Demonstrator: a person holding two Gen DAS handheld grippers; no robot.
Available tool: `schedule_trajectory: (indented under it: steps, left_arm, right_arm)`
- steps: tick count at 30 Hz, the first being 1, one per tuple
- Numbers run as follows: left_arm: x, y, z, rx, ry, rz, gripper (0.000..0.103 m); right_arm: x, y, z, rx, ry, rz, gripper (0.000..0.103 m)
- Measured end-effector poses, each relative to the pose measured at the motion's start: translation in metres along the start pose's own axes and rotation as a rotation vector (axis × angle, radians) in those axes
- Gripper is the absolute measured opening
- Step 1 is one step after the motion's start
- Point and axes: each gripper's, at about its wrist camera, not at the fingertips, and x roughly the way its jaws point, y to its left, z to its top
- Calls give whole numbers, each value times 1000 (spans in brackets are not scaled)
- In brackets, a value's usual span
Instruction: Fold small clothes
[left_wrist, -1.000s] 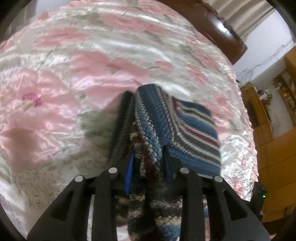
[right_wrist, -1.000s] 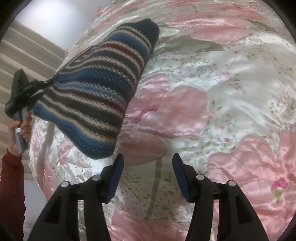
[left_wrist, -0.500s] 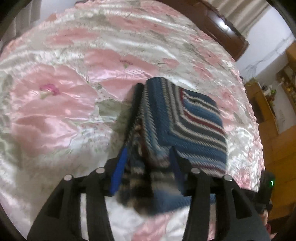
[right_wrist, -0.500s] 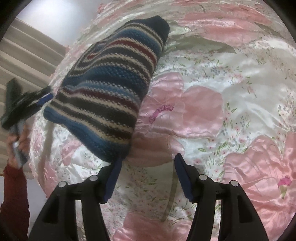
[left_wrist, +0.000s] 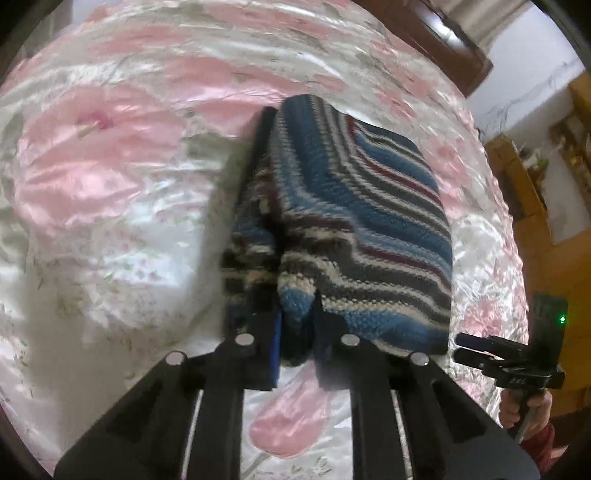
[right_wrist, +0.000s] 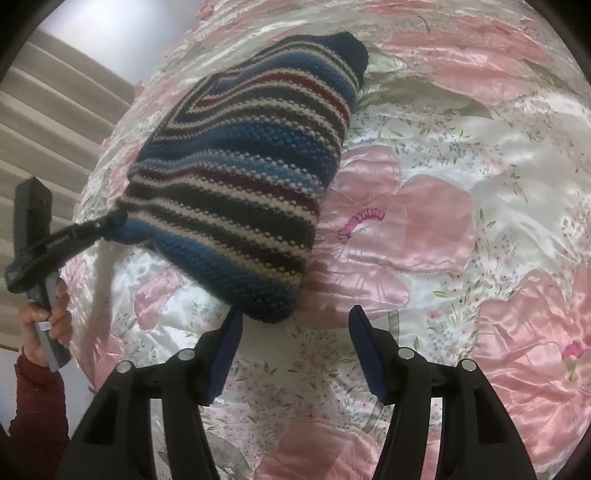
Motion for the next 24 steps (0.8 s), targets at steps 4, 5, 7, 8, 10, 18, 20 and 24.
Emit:
schedule_trajectory:
  steps: [4, 5, 7, 8, 10, 18, 20, 24]
  left_arm:
    - [13, 21, -10, -25, 23, -4, 11]
    - [15, 23, -12, -24, 21, -7, 11]
    - [16, 22, -13, -18, 10, -10, 11]
    - [16, 22, -13, -17, 9, -11, 11]
    - [16, 20, -13, -10, 11, -8, 11]
    - [16, 18, -11, 1, 22, -3, 12]
    - [14, 14, -11, 10, 25, 2, 12]
    - [15, 7, -14, 28, 34, -8, 14]
  right_arm:
    - [0, -3, 6, 23, -3, 21, 62]
    - [1, -4, 7, 31, 0, 29, 62]
    - [8, -7, 11, 57, 10, 46, 62]
    - [12, -7, 13, 66, 19, 60, 62]
    - [22, -6, 15, 75, 36, 82, 62]
    - [52, -2, 16, 111, 59, 168, 31]
    - [43, -4, 15, 109, 46, 196, 22]
    - [17, -10, 13, 120, 11, 215, 21]
